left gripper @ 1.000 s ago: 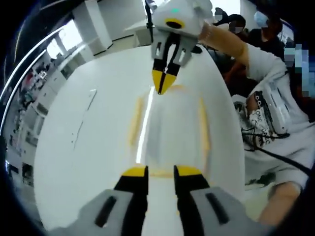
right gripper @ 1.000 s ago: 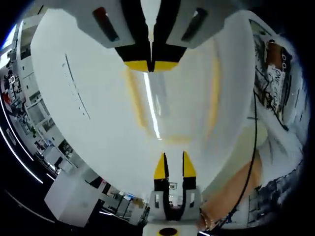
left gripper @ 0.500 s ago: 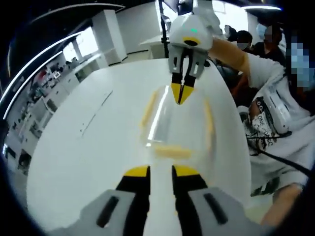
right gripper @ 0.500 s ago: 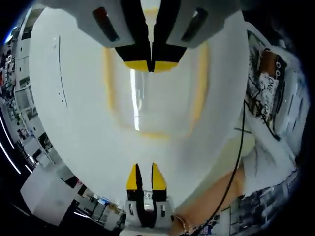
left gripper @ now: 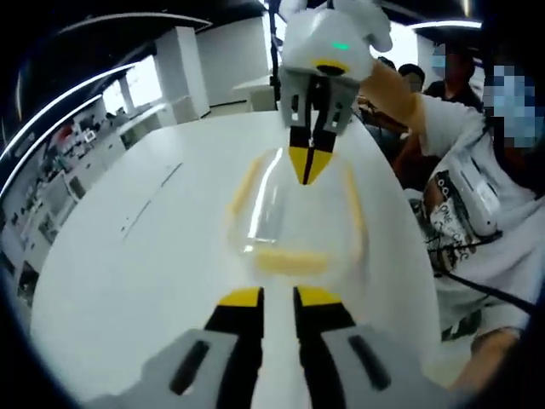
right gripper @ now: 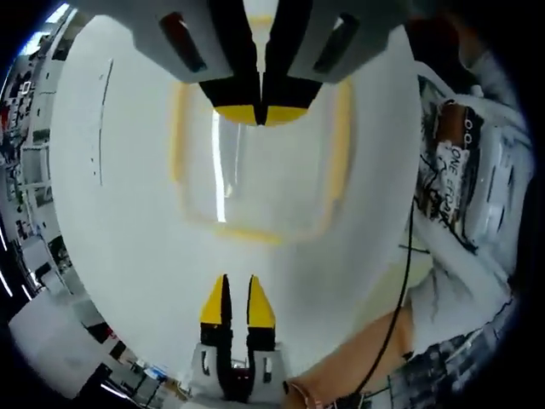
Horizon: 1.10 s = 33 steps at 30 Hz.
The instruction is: Snap each plastic latch of the storage box into its locked position after aligning the lid with the box until every specified latch is closed and the lid sits flush.
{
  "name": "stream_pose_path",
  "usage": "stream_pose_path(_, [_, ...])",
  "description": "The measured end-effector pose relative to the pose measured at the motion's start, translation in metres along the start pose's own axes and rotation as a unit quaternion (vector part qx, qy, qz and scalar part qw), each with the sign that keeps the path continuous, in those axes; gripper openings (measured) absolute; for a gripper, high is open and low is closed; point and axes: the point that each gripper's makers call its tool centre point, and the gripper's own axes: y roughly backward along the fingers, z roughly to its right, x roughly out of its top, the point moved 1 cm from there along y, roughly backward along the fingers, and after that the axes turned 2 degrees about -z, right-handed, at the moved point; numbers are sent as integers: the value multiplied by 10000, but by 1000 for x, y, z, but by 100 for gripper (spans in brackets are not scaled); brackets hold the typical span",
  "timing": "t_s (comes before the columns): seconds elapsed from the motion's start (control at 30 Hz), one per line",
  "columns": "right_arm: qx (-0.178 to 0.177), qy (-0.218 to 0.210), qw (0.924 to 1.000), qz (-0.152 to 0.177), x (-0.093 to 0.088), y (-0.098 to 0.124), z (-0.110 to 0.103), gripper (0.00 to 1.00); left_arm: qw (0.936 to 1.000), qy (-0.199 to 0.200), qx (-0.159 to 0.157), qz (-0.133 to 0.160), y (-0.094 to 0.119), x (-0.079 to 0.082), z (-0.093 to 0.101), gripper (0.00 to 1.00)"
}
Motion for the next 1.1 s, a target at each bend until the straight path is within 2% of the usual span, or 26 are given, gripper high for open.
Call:
stream_pose_path(0.2, [114,-75,9999,-58,-2,1,0,0,9999,-32,-127,-89,-13,-2,2,10])
stream_pose_path(0.37, [5,84,9999,-140,0,0,-2,0,9991,-57,-415,-90,-21,-1,10,8])
stream_pose_path(0.53, [4,68,9997,-233,2,0,-1,0,9982,-100,-593,-85,-33,-6,13,0])
stream_pose_path(0.8, [-103,291,9985,-463,4,-2,0,0,9977,-79,-519,426,-28,-11,10,0])
stream_pose_path(1.07, [-108,187,9983,-535,7,-5,2,0,9972,-57,-459,592,-26,-11,10,0])
stream_pose_path(1.1, [-134,185,9982,-559,7,-5,2,0,9963,-106,-423,741,-23,-9,9,0])
